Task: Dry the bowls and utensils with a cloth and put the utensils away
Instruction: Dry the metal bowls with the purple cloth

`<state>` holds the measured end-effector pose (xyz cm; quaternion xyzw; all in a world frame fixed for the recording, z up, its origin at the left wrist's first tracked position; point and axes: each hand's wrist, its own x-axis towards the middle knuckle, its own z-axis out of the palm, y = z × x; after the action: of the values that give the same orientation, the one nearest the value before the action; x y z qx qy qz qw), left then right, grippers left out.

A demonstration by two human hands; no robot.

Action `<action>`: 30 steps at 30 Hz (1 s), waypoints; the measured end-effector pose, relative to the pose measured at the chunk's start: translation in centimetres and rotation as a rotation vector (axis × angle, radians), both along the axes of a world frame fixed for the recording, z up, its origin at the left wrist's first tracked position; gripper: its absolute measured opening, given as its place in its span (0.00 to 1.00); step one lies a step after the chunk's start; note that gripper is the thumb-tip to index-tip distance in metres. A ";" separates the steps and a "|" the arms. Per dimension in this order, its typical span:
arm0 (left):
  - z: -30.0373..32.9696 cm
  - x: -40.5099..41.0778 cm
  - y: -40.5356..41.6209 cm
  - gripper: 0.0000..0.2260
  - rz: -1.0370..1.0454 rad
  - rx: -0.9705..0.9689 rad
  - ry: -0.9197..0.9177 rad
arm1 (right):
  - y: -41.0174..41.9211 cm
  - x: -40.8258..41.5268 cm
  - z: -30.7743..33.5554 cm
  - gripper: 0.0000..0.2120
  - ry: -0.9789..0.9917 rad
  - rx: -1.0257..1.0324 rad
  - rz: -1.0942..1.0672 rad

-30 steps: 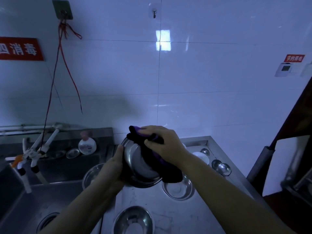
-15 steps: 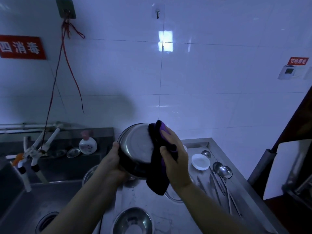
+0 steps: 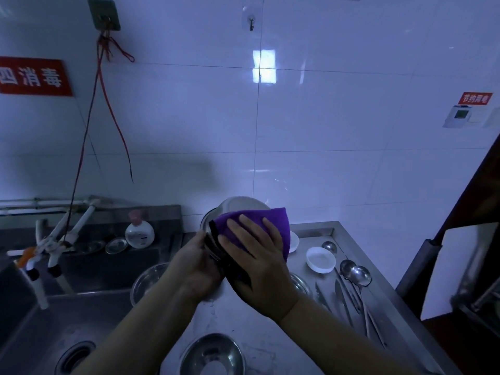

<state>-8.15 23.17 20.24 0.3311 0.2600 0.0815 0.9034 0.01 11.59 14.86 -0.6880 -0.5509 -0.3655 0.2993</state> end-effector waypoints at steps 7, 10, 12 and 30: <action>0.1 -0.3 1.1 0.16 0.026 -0.034 0.069 | -1.2 0.5 0.2 0.17 -0.173 -0.164 0.153; -0.4 -0.5 1.7 0.15 0.056 -0.088 0.090 | -2.1 1.0 -0.3 0.14 -0.248 -0.204 0.187; -0.7 -0.6 2.3 0.18 0.056 -0.064 0.097 | -2.5 1.5 -1.1 0.13 -0.289 -0.204 0.210; -4.2 -4.4 14.5 0.04 0.305 0.445 0.187 | 1.8 1.5 -7.6 0.25 0.248 -0.153 0.015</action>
<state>-12.51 37.67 16.05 0.4844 0.3646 0.2406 0.7580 1.56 13.36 7.24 -0.7447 -0.5410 -0.2324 0.3142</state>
